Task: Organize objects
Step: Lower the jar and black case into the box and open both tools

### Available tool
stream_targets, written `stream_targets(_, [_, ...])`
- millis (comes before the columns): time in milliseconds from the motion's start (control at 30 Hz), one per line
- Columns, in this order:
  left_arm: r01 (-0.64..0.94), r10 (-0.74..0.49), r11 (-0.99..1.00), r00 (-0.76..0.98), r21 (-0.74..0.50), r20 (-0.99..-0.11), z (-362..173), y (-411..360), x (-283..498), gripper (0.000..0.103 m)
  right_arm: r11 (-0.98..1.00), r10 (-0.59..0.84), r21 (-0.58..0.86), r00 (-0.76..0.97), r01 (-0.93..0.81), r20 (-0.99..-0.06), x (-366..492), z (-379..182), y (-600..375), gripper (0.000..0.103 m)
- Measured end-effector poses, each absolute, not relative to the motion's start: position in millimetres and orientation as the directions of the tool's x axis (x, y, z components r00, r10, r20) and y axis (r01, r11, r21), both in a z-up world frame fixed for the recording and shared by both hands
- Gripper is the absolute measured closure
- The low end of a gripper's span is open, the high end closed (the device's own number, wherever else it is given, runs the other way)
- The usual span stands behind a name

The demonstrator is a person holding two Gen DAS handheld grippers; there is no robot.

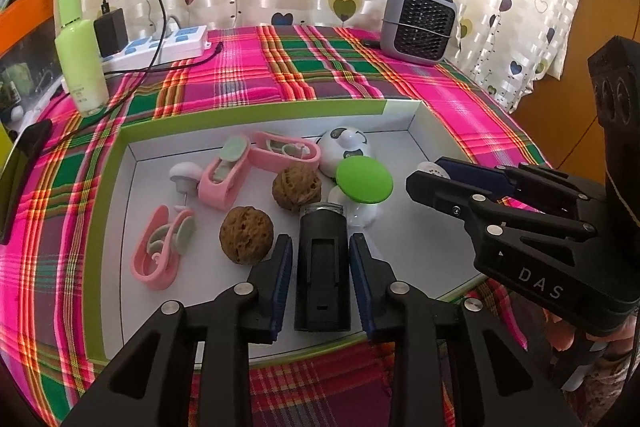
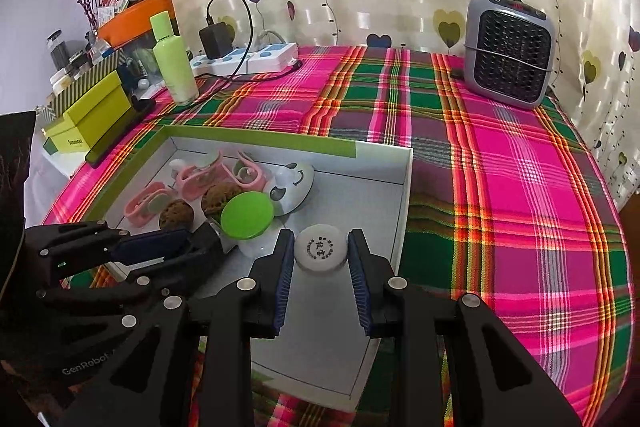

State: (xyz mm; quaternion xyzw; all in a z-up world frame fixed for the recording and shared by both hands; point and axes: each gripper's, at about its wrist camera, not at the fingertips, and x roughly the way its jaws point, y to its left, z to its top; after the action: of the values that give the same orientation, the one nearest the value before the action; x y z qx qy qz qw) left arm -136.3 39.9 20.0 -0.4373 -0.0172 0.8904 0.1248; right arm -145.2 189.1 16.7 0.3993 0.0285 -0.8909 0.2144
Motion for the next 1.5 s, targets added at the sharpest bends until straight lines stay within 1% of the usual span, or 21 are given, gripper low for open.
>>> stream_targets(167, [-0.192,0.232,-0.971,-0.589,-0.145,-0.774,22,36,-136,0.064,-0.909,-0.340,0.095,-0.593,0.405,-0.730,-143,17,186,0.073])
stream_targets(467, [-0.194,0.234,-0.970,-0.596,-0.145,-0.768,24,34,-131,0.059,-0.910,-0.331,0.083,-0.591,0.406,-0.735,-139,17,181,0.063])
stream_targets(600, [-0.187,0.234,-0.971,-0.598,-0.150,-0.766,25,31,-129,0.057,-0.915,-0.327,0.088,-0.596,0.393,-0.733,-136,18,182,0.063])
stream_targets(767, [-0.170,0.228,-0.973,-0.613,-0.155,-0.756,30,28,-121,0.052,-0.922,-0.326,0.102,-0.608,0.373,-0.724,-128,22,184,0.063])
stream_targets(900, [-0.168,0.185,-0.981,-0.644,-0.098,-0.743,36,32,-111,0.051,-0.924,-0.330,0.113,-0.616,0.364,-0.716,-121,27,185,0.062])
stream_targets(967, [-0.174,0.197,-0.979,-0.646,-0.110,-0.737,38,32,-105,0.051,-0.926,-0.330,0.115,-0.624,0.359,-0.708,-115,30,187,0.062])
stream_targets(1167, [-0.160,0.177,-0.983,-0.666,-0.093,-0.725,43,34,-89,0.051,-0.929,-0.335,0.126,-0.643,0.348,-0.689,-98,39,191,0.062])
stream_targets(1267, [-0.151,0.151,-0.986,-0.678,-0.064,-0.719,45,35,-79,0.051,-0.930,-0.335,0.128,-0.649,0.345,-0.683,-88,42,192,0.062])
stream_targets(1500, [-0.135,0.147,-0.988,-0.689,-0.073,-0.710,47,34,-59,0.050,-0.926,-0.349,0.145,-0.647,0.348,-0.678,-66,43,193,0.062])
